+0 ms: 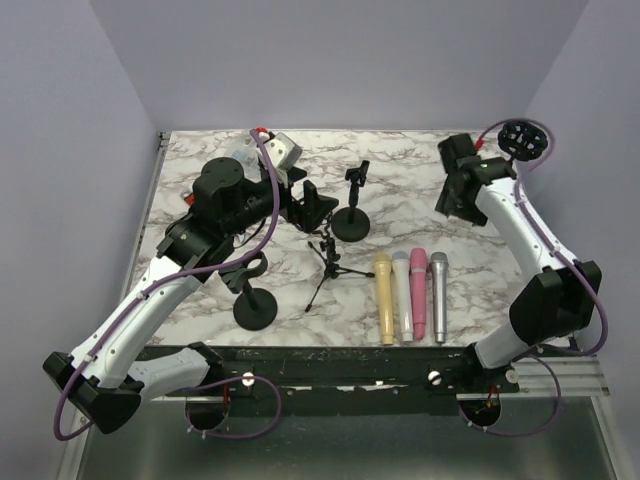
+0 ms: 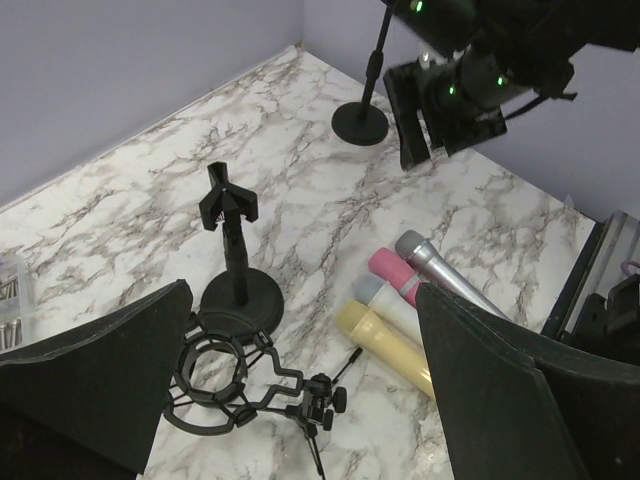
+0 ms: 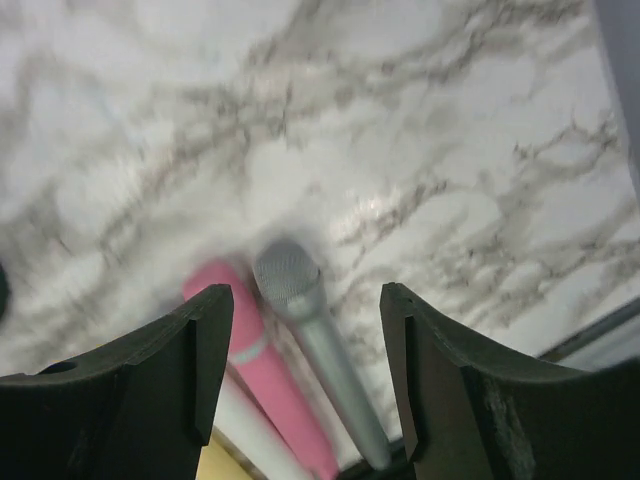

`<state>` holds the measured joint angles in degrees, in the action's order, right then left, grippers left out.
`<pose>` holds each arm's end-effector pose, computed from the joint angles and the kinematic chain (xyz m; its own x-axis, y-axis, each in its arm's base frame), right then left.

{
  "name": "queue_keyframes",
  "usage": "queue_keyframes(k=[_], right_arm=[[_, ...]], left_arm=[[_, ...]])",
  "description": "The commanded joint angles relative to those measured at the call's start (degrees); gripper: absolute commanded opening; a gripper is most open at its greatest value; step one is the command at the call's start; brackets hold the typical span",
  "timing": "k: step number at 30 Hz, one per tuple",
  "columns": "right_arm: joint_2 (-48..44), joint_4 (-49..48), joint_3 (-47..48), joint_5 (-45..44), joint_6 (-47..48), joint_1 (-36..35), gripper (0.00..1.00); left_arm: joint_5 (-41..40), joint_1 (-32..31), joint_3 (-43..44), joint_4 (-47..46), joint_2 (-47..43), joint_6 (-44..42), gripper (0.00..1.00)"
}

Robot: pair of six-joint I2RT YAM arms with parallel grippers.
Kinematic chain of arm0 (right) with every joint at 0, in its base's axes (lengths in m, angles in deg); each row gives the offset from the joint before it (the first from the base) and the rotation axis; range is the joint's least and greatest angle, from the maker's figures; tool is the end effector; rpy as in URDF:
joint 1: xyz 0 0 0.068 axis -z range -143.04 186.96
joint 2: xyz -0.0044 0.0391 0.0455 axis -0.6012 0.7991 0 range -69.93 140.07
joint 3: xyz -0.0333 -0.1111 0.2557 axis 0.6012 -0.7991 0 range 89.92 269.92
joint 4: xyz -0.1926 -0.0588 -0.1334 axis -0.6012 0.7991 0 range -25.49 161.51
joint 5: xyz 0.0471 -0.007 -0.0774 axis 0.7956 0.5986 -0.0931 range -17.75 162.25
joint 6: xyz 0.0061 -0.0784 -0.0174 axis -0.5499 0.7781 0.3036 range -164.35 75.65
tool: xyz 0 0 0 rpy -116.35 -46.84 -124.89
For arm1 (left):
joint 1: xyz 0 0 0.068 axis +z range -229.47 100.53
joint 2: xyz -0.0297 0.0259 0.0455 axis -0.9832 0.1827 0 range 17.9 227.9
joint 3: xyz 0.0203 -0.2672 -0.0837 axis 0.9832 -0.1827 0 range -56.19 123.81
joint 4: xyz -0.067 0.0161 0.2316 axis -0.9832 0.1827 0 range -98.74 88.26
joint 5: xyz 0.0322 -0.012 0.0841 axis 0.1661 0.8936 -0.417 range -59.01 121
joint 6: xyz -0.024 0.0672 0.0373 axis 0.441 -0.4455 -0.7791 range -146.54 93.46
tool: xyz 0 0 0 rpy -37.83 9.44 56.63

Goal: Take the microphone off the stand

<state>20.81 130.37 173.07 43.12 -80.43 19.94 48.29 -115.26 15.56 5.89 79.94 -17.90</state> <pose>0.2887 0.0529 0.2865 -0.8133 0.2891 -0.5049 0.4403 0.8731 -0.2093 0.1849 -0.1586 0.4387 -0.1886 -0.0407 -0.9812 0.7791 0.6020 -0.1748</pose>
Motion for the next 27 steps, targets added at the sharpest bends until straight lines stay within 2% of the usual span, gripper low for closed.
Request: queue_keyframes(k=[1,5,11,18,21,25,27], right_arm=[[-3.45,-16.51,5.43,0.75,3.98,8.5,0.67],[-3.46,-25.16,9.76,2.39,5.13,15.77,0.67],[-4.62,-35.34,14.14,3.63,9.03,19.19,0.85],[-0.8,-37.44,22.78,7.64,13.15,23.5,1.0],[2.82,-34.96,28.37,12.44,14.24,26.89,1.0],[5.18,-37.09,30.45,24.43,17.36,29.86,0.99],[7.75,-35.08,33.02,25.89,18.28,30.57,0.97]], left_arm=[[0.38,-0.97,-0.54,-1.19,-1.39,-0.01,0.99],[0.61,-1.24,-0.55,-1.35,-1.33,0.06,0.99],[0.33,-2.05,-0.64,-1.34,-0.98,-0.12,0.99],[0.63,-2.38,-0.44,-1.03,-0.43,-0.1,0.99],[0.63,-2.41,-0.38,-1.05,-0.3,-0.12,0.99],[0.82,-2.55,-0.35,-1.01,0.01,-0.03,0.98],[1.12,-2.62,-0.29,-1.01,0.05,-0.03,0.99]])
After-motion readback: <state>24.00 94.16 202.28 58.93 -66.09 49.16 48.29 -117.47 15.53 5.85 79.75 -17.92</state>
